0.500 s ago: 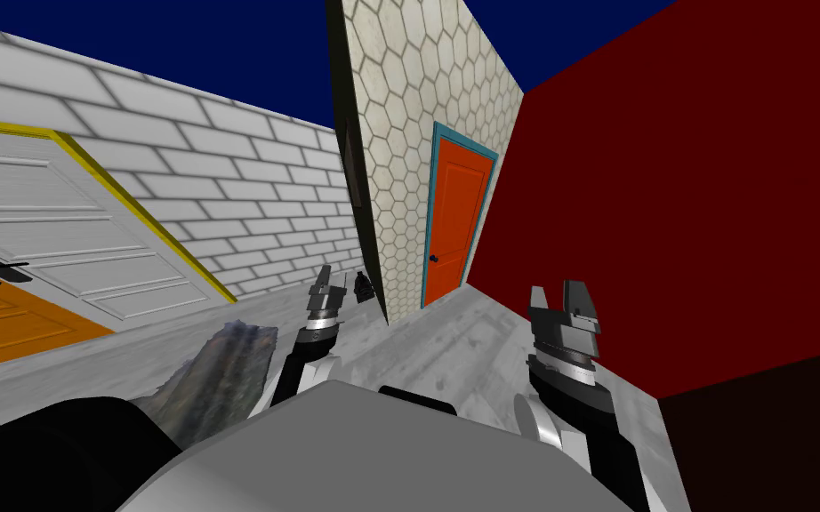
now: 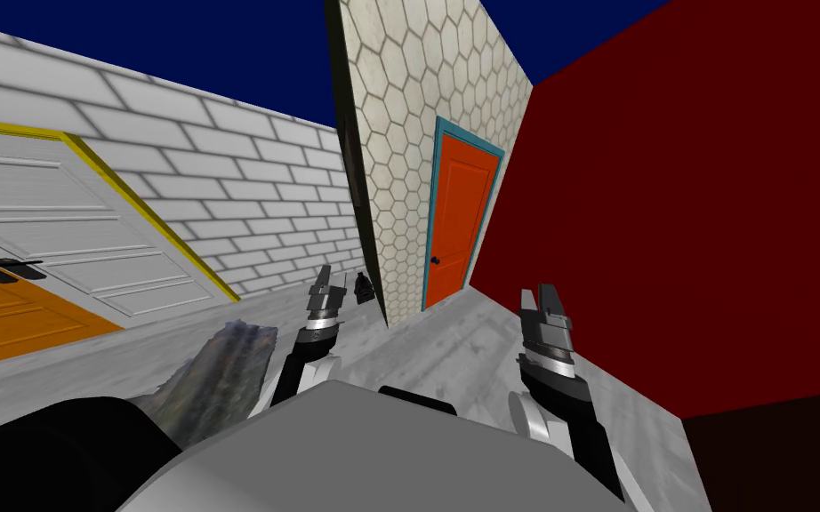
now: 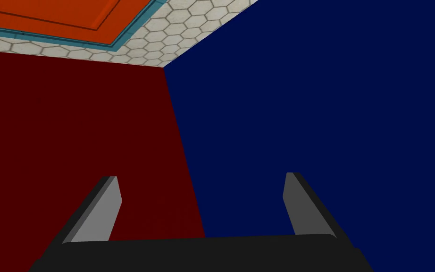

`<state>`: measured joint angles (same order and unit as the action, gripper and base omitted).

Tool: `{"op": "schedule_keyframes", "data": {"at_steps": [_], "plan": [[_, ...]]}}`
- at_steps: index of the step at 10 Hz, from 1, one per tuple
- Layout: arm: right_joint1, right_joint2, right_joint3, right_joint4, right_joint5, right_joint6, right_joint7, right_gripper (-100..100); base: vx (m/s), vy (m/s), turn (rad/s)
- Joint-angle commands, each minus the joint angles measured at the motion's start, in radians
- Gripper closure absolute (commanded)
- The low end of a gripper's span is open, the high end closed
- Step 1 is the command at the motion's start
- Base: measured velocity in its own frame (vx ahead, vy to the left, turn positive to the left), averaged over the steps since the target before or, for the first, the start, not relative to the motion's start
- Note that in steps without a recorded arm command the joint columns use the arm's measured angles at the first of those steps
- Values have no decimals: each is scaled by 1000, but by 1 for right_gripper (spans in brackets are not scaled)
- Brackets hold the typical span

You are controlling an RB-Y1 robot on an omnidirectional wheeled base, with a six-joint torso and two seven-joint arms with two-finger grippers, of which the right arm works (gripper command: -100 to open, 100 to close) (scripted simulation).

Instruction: Pull the door open

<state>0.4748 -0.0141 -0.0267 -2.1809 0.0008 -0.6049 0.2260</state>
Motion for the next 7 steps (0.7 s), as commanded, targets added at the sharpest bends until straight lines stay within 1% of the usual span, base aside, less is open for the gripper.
{"op": "schedule_keyframes", "data": {"at_steps": [1, 3, 7], "plan": [[-20, -12, -1, 43, 11, -6, 25, -100, 95, -36, 43], [-32, -20, 0, 76, 19, -14, 43, -100, 98, -31, 49], [-62, -37, 2, 157, 40, -33, 88, -100, 78, -26, 40]]}}
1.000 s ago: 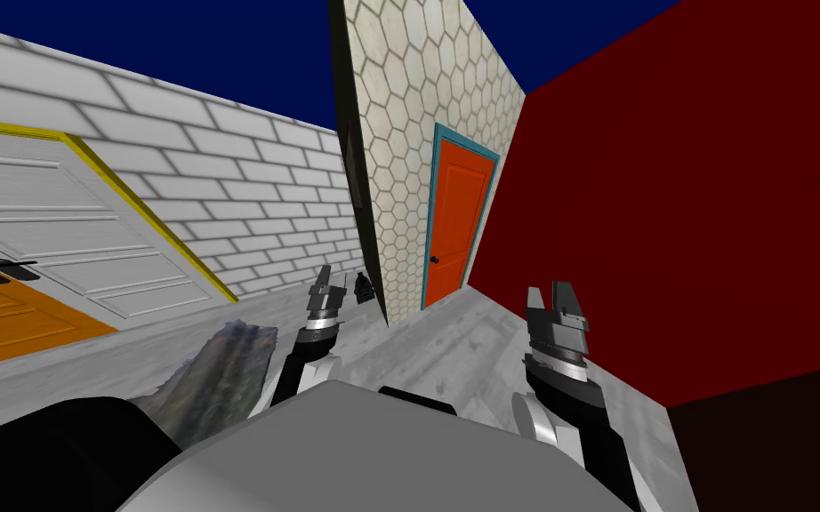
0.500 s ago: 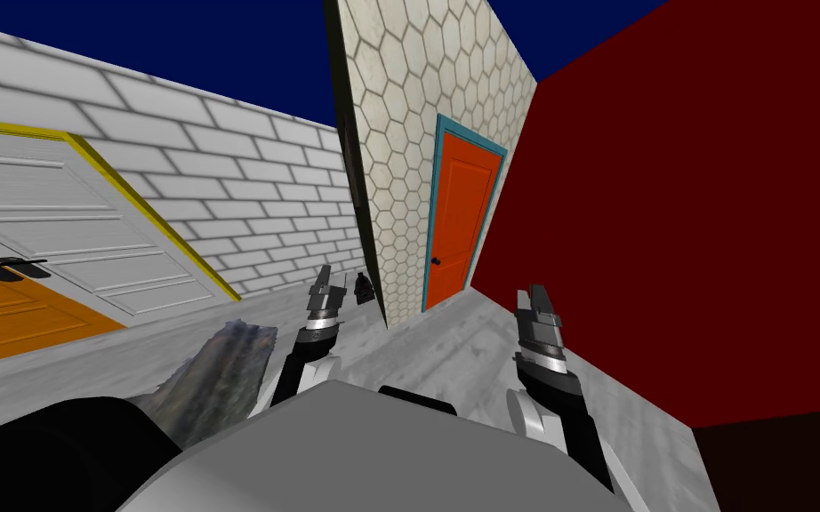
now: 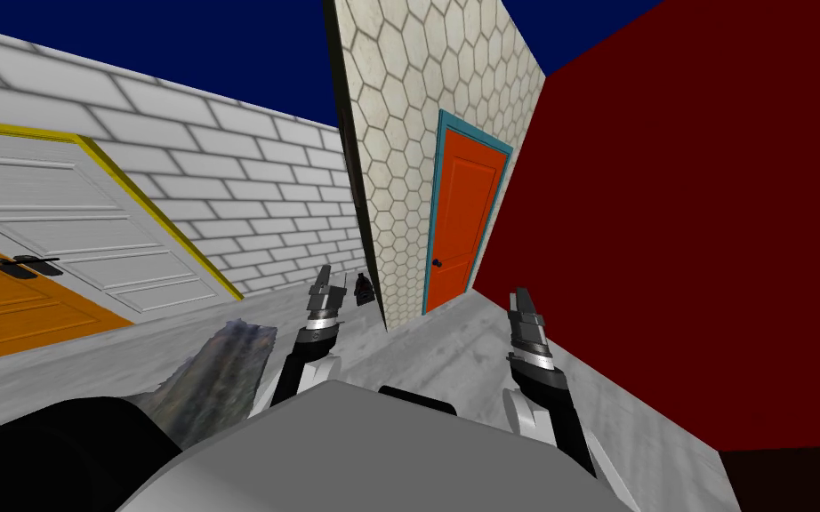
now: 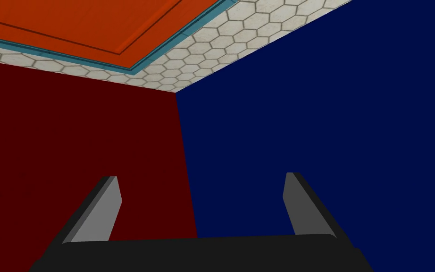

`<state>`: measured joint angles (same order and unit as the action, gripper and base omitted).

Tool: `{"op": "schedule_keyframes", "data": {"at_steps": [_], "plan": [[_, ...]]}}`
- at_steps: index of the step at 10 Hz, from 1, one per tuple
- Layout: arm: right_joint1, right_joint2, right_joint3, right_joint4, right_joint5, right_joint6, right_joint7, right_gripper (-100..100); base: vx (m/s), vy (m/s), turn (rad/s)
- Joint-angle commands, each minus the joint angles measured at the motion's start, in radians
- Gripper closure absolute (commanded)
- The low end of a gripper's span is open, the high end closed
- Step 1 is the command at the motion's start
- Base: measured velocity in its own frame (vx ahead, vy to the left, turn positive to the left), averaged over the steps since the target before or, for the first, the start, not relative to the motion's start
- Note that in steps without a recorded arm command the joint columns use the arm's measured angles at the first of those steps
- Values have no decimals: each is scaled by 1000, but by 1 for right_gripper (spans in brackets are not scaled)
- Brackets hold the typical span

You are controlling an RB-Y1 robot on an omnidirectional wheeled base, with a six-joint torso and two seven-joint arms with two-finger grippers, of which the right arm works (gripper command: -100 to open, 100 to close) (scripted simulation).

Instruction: Pull the door open

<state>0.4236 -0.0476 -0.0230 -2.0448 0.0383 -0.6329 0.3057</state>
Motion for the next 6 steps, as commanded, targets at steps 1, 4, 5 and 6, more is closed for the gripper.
{"op": "schedule_keyframes", "data": {"at_steps": [1, 4, 5, 6], "plan": [[-18, -8, -1, 41, 8, -10, 20, -100, 78, -27, 50], [-45, -20, 0, 112, 26, -27, 59, -100, 96, -32, 47], [-53, -25, 1, 135, 33, -32, 72, -100, 100, -33, 41], [-62, -29, 2, 159, 39, -38, 85, -100, 97, -25, 44]]}}
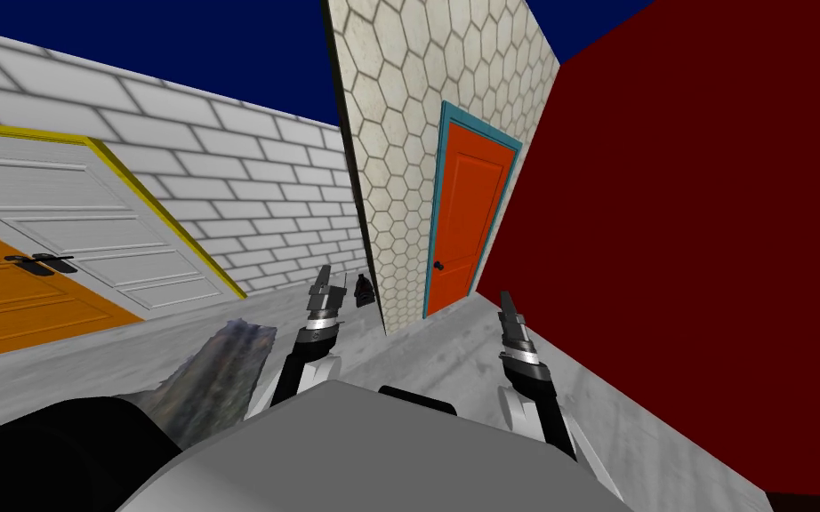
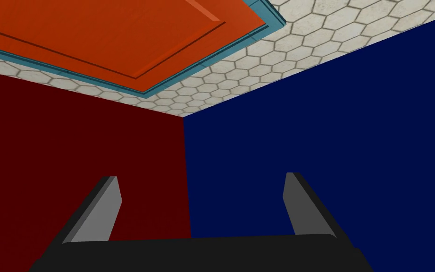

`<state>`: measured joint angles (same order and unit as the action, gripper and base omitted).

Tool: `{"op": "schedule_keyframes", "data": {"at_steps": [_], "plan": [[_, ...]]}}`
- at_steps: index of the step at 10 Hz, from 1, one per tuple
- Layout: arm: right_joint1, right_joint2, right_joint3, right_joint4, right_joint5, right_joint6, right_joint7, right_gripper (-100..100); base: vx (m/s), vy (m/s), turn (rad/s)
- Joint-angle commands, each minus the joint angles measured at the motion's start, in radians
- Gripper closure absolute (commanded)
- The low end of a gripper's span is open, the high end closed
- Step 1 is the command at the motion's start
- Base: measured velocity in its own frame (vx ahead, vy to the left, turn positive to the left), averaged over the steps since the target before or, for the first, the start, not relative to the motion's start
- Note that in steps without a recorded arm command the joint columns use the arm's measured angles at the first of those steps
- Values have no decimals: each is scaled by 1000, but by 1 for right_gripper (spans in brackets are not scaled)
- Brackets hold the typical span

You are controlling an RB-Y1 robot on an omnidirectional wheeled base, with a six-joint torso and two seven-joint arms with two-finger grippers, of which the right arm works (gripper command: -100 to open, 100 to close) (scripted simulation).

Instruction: Pull the door open

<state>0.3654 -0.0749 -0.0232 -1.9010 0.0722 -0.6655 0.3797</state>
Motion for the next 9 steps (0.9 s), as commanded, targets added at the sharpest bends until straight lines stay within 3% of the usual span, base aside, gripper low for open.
{"op": "schedule_keyframes", "data": {"at_steps": [1, 9], "plan": [[-13, -6, 2, 41, 11, -11, 25, -100, 84, -28, 63], [-92, -38, 8, 255, 67, -62, 144, -100, 91, -40, 55]]}}
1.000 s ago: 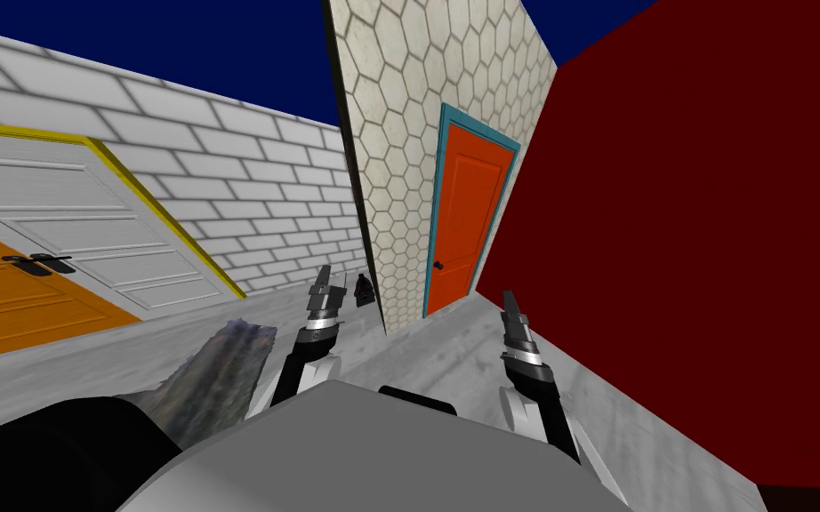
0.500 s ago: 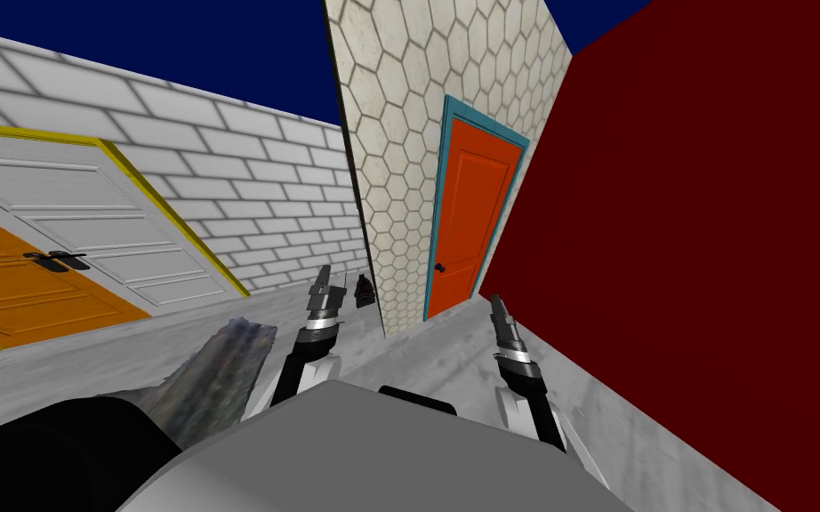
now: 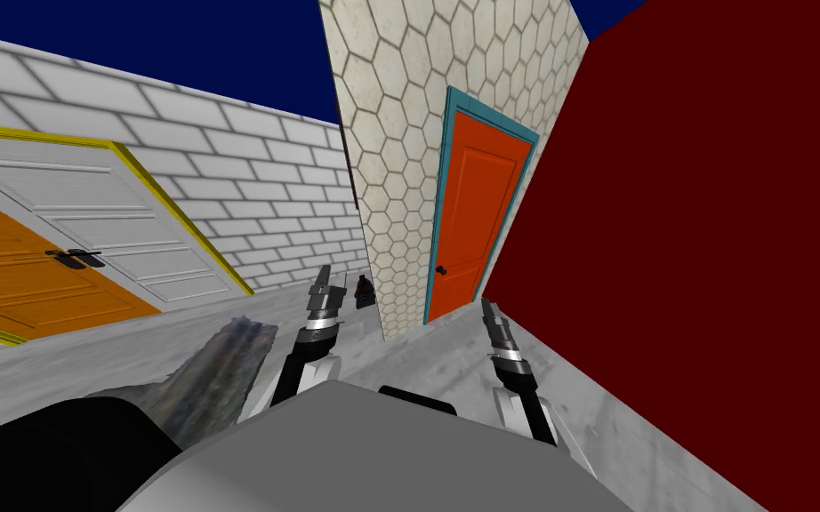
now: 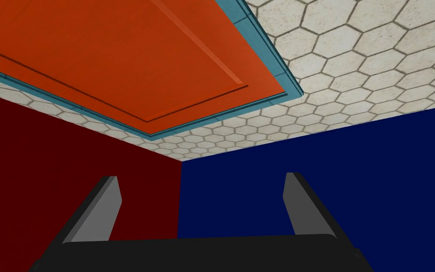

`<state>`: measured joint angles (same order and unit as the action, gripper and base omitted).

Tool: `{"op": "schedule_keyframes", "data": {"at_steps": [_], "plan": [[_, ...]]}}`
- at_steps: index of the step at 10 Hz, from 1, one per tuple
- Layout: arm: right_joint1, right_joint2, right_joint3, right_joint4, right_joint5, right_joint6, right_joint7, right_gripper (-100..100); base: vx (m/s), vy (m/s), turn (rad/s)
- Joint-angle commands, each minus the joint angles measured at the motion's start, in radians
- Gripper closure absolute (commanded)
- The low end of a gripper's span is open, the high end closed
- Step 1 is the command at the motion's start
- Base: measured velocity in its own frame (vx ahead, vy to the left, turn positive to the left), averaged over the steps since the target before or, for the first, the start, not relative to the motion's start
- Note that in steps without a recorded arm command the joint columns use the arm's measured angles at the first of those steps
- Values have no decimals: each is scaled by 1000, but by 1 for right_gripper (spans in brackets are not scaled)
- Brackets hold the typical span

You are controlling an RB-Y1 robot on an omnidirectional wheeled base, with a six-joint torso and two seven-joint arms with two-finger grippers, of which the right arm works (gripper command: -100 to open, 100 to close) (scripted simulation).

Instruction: Pull the door open

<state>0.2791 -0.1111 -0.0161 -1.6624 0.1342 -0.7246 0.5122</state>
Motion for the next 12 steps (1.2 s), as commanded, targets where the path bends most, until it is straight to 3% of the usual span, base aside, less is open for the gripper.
{"op": "schedule_keyframes", "data": {"at_steps": [1, 3, 4, 12], "plan": [[-16, -6, 1, 44, 12, -10, 27, -100, 92, -62, 54], [-37, -14, 3, 97, 27, -23, 58, -100, 100, -47, 63], [-37, -14, 3, 101, 27, -23, 58, -100, 64, -23, 21], [-122, -42, 9, 329, 86, -77, 185, -100, 87, -42, 57]]}}
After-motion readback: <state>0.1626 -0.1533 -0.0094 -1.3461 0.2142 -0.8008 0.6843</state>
